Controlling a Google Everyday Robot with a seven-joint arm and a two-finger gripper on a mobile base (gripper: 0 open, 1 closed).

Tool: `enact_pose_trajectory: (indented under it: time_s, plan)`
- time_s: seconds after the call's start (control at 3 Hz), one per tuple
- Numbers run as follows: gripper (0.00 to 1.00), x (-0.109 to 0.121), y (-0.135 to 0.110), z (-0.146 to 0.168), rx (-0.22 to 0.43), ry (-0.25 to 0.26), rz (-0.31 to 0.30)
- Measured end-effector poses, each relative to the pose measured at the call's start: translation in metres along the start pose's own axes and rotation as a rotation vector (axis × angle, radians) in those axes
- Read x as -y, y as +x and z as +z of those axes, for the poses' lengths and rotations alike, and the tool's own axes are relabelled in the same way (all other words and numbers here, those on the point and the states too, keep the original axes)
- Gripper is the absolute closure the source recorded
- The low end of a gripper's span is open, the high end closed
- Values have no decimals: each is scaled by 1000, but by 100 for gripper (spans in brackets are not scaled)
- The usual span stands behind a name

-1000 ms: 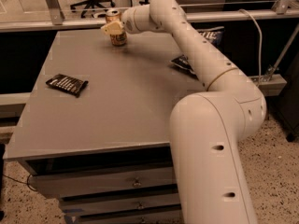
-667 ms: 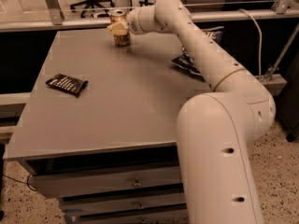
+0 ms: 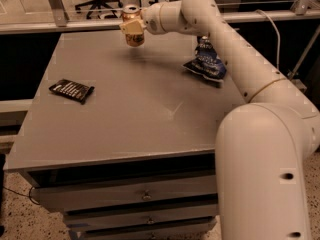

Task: Move orange can near rxbar chocolate

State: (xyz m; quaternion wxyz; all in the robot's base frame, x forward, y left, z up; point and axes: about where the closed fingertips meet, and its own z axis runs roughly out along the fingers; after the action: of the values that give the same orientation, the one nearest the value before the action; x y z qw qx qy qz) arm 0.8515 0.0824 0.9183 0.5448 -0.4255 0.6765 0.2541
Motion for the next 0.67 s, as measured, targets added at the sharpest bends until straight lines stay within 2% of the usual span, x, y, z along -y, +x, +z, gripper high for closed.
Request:
enact_pose_trajectory:
  time_s: [0.33,0.67]
  plan:
    - [100,-32,-14,-24,49,-75,-28]
    - [100,-75,-20,-39,91,-158,-36]
